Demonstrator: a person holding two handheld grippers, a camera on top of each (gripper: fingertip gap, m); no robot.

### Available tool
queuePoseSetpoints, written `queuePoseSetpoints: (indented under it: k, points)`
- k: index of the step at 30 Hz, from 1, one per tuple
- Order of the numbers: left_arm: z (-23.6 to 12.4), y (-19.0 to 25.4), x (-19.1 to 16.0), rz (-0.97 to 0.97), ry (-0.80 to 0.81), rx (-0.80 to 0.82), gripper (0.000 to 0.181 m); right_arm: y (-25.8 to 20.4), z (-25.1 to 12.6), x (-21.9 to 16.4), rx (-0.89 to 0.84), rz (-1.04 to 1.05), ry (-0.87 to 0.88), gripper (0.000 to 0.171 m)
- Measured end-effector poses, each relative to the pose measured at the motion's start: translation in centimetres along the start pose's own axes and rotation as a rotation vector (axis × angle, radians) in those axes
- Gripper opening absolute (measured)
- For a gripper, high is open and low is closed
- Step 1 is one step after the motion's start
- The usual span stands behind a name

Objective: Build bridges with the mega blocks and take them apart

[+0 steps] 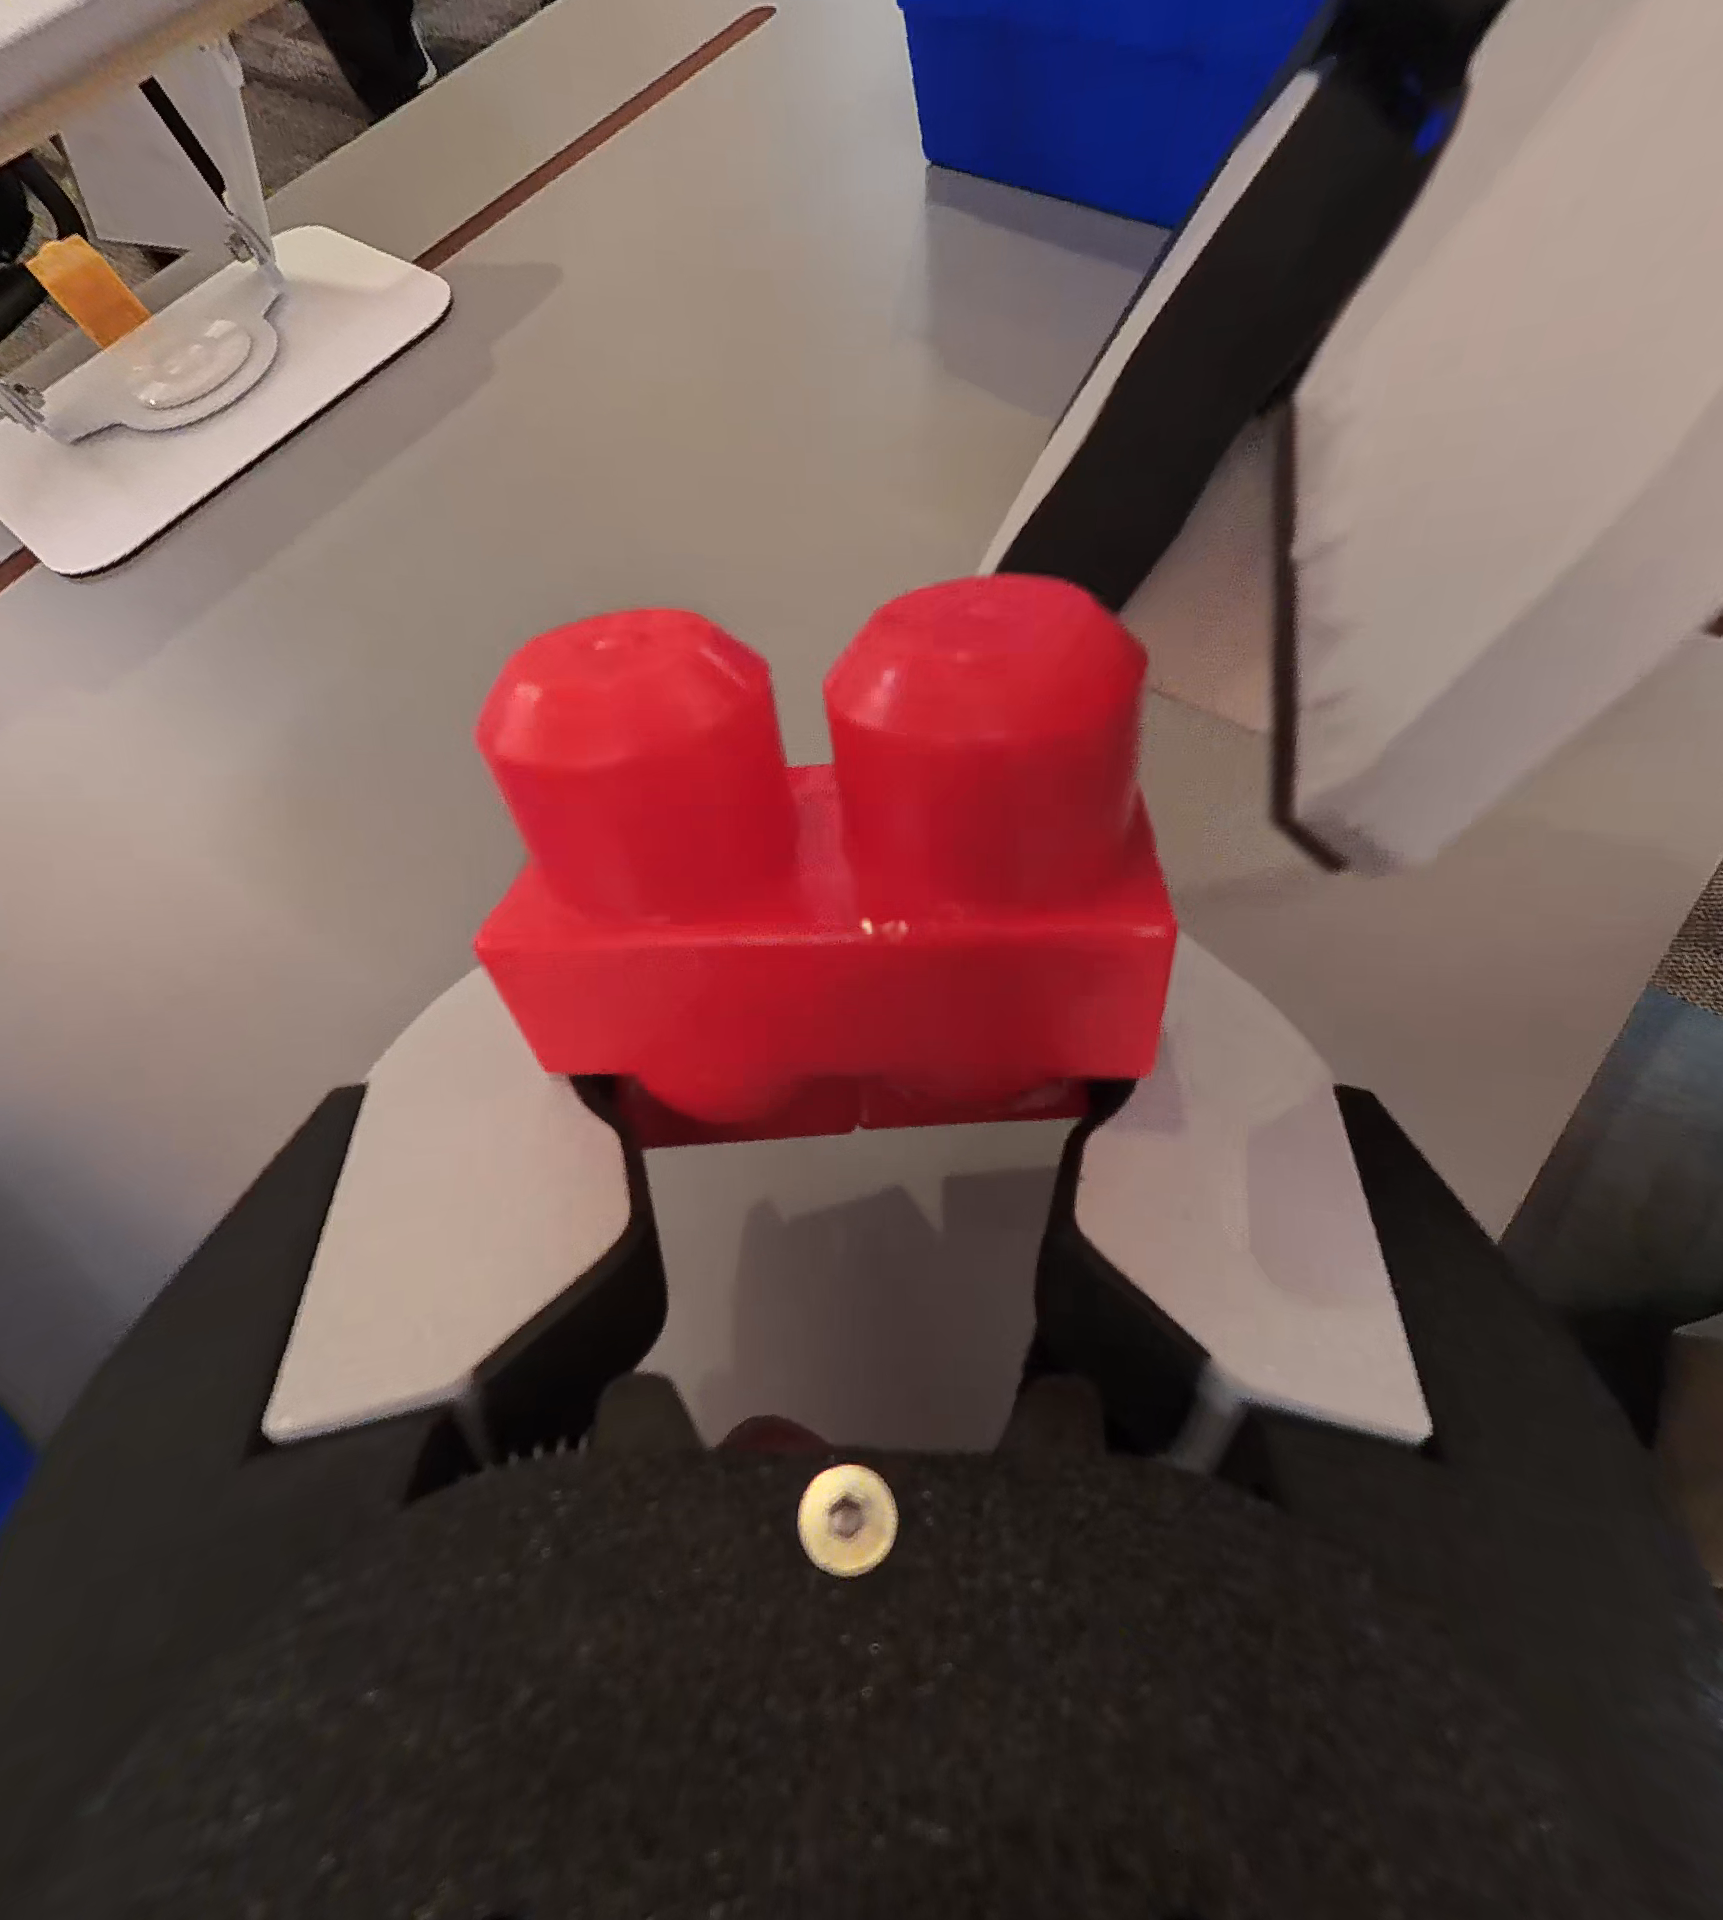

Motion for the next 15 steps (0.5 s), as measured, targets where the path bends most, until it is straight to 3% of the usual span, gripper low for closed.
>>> queuePoseSetpoints:
  k: [3,10,15]
  points:
    - [0.1,0.1,0.0,-0.020,0.004,-0.015,0.089,0.2,0.0,0.2,-0.012,-0.024,0.009,0.040]
    - [0.5,0.3,-1.5,-0.023,-0.069,-0.037,0.088,1.1,-0.1,-0.1,-0.117,-0.149,-0.072,0.029]
    - [1.4,0.1,-2.7,-0.038,-0.135,-0.053,0.089,2.8,-0.2,-0.5,-0.106,-0.086,-0.076,0.025]
Point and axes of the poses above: each gripper's, where its closed fingertips meet, z out along the fingers, x out of its top, y = z × x across the jaws, the point moved 2 cm from there along -z, back along the fingers, and after that the axes turned 6 degrees about x, right-handed, at the moved point
